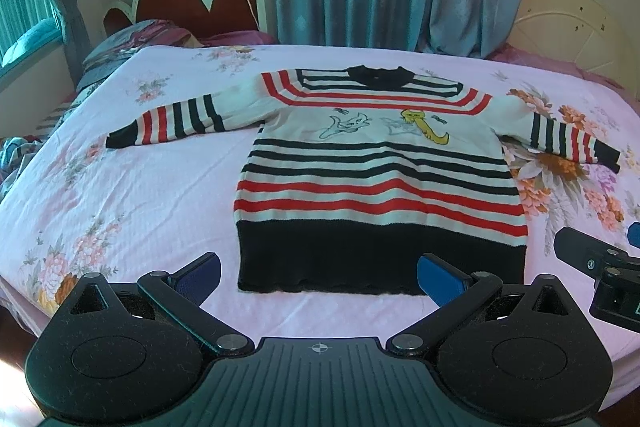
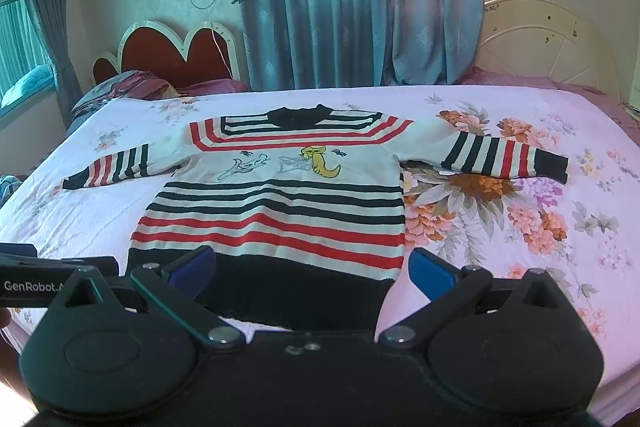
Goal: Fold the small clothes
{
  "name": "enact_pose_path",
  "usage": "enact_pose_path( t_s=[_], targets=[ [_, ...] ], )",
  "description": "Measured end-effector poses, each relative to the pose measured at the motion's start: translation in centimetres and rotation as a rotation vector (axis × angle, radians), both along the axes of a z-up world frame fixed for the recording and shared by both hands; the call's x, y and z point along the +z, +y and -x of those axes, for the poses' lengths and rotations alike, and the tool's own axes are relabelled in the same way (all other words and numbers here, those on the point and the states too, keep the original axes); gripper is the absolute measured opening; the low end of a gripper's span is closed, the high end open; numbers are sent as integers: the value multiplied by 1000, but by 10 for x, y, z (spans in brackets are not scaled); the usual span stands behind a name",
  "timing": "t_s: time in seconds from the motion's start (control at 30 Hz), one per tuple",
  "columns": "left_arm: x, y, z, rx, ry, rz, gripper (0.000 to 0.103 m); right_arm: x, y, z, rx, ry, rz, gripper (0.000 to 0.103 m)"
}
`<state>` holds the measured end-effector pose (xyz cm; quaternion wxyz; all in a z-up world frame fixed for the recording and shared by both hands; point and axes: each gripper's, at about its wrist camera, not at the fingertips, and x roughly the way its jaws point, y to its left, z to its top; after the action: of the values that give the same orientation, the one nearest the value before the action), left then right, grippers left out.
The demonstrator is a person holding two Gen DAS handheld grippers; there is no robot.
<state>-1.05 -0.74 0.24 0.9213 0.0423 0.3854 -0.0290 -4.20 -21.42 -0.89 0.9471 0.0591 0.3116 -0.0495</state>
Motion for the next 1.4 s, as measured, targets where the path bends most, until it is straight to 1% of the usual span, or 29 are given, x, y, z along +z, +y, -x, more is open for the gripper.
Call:
enact_pose_path(
  t_s=[0.67,1.4],
  targets=[
    [-1,3,-1,7,-14,-4,103,-3,3,1,9,-3,8,102],
    [-4,4,-6,5,-7,-3,103,-4,2,-1,7,-1,10,102]
  ],
)
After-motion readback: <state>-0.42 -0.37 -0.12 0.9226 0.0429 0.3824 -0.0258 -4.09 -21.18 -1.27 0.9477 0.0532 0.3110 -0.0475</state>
